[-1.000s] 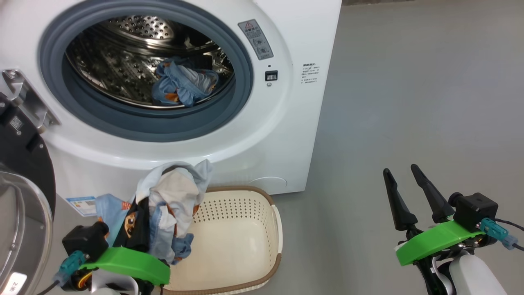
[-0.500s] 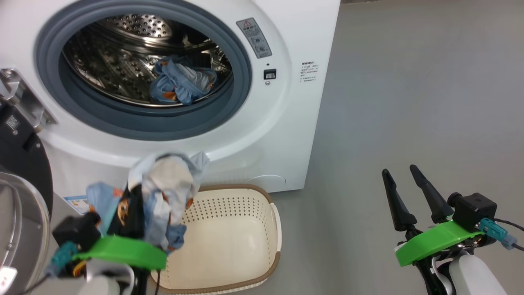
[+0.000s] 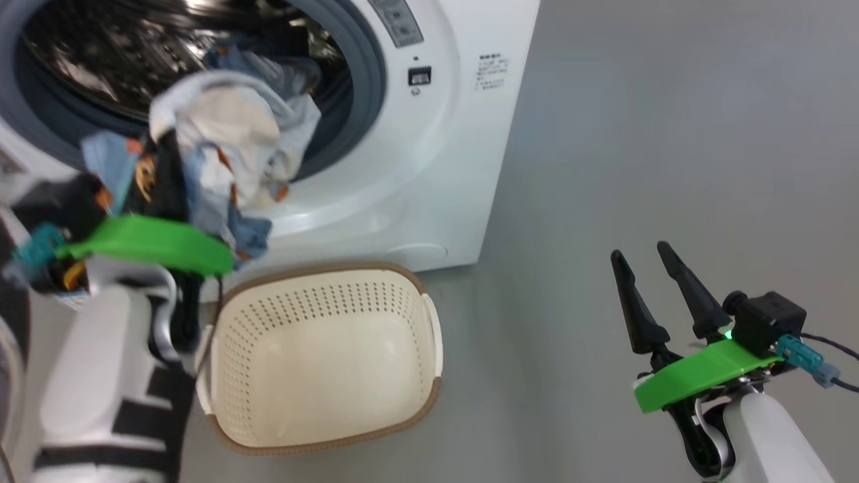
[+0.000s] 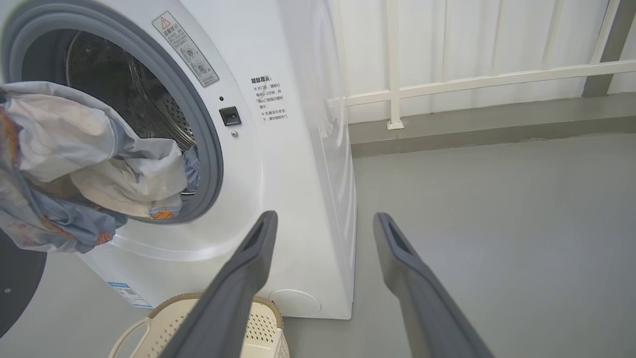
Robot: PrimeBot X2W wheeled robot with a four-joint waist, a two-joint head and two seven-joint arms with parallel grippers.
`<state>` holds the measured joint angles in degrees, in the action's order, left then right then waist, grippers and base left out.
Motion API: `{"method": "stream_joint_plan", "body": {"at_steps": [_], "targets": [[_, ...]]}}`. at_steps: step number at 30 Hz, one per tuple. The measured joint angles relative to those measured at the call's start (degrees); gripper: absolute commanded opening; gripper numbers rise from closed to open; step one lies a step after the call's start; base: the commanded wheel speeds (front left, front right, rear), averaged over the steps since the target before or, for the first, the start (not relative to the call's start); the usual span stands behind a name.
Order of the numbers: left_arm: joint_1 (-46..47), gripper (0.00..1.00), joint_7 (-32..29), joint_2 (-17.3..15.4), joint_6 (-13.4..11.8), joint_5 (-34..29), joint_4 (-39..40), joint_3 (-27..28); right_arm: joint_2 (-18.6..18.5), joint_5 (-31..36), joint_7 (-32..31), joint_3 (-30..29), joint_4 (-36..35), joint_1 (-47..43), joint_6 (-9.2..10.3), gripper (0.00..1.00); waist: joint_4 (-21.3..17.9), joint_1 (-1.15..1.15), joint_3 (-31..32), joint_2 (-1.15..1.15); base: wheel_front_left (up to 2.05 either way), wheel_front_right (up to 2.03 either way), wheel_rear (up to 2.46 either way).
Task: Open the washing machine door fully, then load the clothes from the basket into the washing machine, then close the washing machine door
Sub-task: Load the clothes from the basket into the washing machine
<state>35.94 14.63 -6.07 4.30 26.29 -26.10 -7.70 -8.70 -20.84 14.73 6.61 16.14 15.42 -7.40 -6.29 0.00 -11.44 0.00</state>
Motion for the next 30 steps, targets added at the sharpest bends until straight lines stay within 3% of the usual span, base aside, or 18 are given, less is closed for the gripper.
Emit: {"method": "stream_joint_plan", "body": {"at_steps": [17, 25, 30], "targets": [[35.5, 0.0, 0.0, -6.2, 1.0, -6.2, -27.9, 1.3, 4.8, 0.1, 0.0, 2.1, -3.3, 7.7, 0.0, 1.0, -7.7, 0.0, -17.8, 0.0, 0.0, 0.0, 0.0], [42.5, 0.0, 0.0, -9.4, 0.9, -8.2, -30.7, 1.7, 5.2, -0.3, 0.0, 2.8, -4.0, 8.6, 0.0, 1.0, -11.5, 0.0, -23.9, 0.0, 0.0, 0.0, 0.0], [45.4, 0.0, 0.0, -11.2, -0.3, -11.2, -25.1, 2.2, 5.6, -0.7, 0.0, 3.2, -4.6, 9.9, 0.0, 1.0, -14.1, 0.0, -27.4, 0.0, 0.0, 0.0, 0.0]]}}
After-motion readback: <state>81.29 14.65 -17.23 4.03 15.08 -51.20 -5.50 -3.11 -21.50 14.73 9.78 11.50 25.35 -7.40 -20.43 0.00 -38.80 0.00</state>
